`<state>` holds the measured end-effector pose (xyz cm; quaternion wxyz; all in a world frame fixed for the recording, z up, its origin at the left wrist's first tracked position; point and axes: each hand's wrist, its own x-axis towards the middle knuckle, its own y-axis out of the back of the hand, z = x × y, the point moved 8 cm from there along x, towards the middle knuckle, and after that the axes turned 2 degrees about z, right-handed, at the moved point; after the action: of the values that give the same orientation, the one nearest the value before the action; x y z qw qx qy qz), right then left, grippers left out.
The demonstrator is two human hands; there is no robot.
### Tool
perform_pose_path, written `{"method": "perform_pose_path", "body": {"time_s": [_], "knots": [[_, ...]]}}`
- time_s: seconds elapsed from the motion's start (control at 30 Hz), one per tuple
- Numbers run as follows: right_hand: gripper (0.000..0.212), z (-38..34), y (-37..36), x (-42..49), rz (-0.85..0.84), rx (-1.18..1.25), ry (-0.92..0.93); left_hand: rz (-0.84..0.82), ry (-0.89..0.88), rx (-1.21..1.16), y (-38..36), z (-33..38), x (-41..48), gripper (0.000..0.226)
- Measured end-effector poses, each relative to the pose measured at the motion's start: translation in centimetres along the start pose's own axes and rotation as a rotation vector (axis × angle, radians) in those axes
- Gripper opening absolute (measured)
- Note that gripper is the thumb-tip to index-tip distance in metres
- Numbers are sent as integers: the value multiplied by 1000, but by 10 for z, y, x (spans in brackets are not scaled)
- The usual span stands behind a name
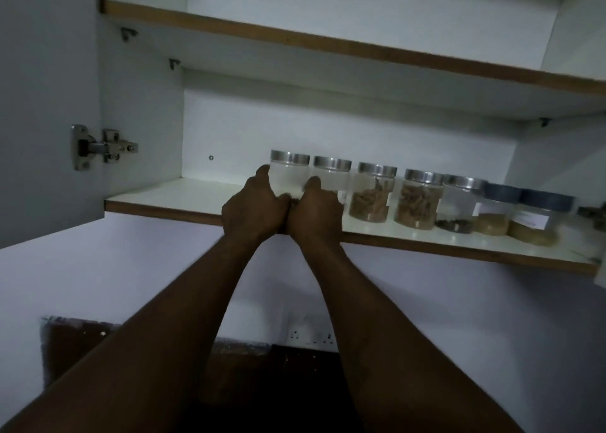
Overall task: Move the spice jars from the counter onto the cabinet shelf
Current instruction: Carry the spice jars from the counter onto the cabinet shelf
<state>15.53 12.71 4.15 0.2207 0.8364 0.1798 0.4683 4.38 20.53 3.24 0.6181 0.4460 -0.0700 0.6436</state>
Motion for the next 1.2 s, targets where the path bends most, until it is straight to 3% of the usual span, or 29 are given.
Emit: {"method": "perform_pose_path", "body": {"time_s": [0.1, 0.2, 0.33, 0.43, 0.57, 0.67, 0.8, 0.93, 1.03, 1.2], "knots": [[31, -2, 6, -5, 28, 33, -5, -61, -17, -55, 4, 2, -7, 69], [23, -4, 14, -17, 36, 150, 97, -15, -45, -125, 14, 6, -26, 68], [17, 0, 33, -59, 150, 400, 296, 160, -221, -226, 35, 11, -72, 51], [16, 25, 21, -110, 134, 430, 330, 138, -242, -322, 27, -9, -122, 33], [15, 73, -30, -187, -125, 375, 255, -117, -5, -426, -19, -73, -198, 15], [11, 109, -71, -245, -357, 286, 174, -371, 108, -286, -60, -126, -266, 18], [28, 155, -124, -325, -705, 207, -42, -614, 290, -102, -99, -195, -357, 20], [51, 191, -164, -405, -970, 24, -111, -804, 422, 107, -122, -251, -438, 41], [74, 212, -188, -458, -1119, -40, -209, -884, 476, 152, -136, -282, -481, 73], [85, 232, -213, -508, -1182, 12, -264, -868, 497, 230, -158, -313, -508, 91]]}}
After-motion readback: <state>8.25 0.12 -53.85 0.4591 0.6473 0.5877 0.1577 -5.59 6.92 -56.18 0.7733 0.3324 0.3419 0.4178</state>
